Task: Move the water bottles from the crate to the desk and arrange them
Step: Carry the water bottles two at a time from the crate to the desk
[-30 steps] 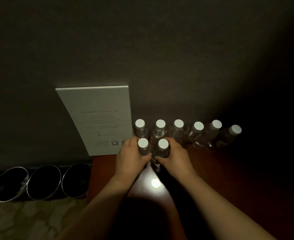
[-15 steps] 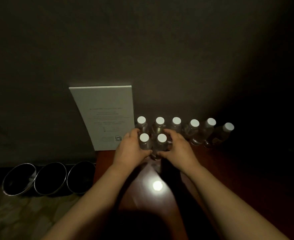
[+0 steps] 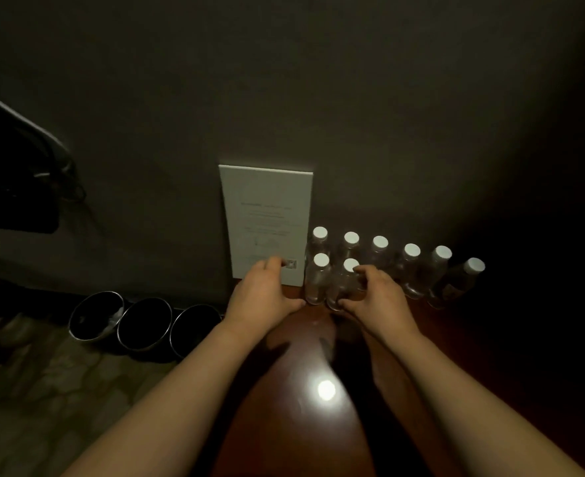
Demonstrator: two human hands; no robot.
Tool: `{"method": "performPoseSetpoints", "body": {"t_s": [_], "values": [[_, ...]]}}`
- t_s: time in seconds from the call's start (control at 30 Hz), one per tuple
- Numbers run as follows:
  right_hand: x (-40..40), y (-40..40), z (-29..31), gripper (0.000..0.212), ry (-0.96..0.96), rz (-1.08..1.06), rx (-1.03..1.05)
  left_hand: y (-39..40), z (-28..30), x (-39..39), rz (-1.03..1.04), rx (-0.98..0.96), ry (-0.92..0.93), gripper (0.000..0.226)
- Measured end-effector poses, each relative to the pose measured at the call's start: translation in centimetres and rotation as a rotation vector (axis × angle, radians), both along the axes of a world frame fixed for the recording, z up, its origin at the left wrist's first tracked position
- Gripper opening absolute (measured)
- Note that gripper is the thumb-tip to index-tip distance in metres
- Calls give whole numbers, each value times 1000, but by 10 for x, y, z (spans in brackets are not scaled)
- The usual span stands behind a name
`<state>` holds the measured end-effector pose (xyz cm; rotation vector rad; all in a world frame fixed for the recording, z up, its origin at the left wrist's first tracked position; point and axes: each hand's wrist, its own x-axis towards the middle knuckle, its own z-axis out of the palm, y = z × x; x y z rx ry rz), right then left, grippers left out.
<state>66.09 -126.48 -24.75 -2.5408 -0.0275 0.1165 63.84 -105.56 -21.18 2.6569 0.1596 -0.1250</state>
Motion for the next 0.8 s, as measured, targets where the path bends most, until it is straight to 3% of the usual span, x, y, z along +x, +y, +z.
{"method": "performPoseSetpoints", "body": {"t_s": [0.37, 0.8], "values": [[-51, 103, 50, 63, 28, 308, -103, 77, 34, -69, 50, 30, -42, 67], [-205, 386, 87, 59, -51, 722, -191, 342, 46, -282, 271, 119, -74, 60]]}}
